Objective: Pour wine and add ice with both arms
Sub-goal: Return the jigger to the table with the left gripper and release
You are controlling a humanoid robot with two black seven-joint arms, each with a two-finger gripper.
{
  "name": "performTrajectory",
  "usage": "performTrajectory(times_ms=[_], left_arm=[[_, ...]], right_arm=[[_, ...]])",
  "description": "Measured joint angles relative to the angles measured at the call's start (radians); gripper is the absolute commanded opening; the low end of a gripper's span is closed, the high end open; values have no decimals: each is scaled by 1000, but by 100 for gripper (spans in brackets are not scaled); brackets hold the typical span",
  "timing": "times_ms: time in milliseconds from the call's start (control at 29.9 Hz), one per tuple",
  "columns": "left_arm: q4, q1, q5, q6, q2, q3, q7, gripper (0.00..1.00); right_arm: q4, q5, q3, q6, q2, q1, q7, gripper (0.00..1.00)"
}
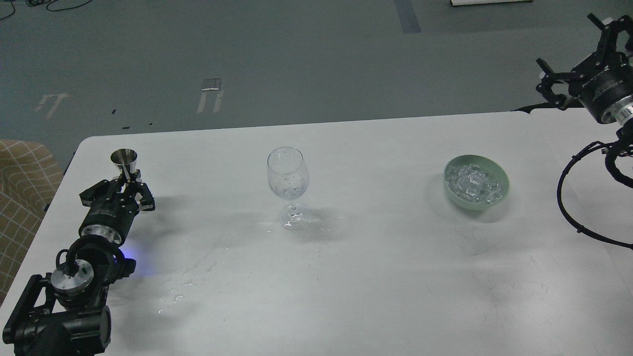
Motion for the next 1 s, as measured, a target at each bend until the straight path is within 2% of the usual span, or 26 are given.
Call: performTrajectory(times_ms=[100, 435, 535, 569, 602, 1003], left_arm=[[3, -5, -6, 7, 0, 2, -7, 7], [57, -41, -7, 12, -1, 7, -14, 14], [67, -44, -7, 11, -2, 8, -14, 25], [68, -44, -7, 10, -2, 8, -14, 39], [68, -44, -7, 8, -2, 8, -14, 44], [69, -43, -3, 5, 2, 9, -13, 44]], right_arm=[[2, 0, 0, 0, 4, -1, 0, 100], [0, 0, 0, 0, 11, 0, 0, 100], [0, 0, 0, 0, 10, 0, 0, 100], [-2, 0, 0, 0, 10, 0, 0, 100], [-5, 0, 0, 0, 11, 1, 0, 100], [-17, 0, -19, 1, 29, 11, 0, 100]])
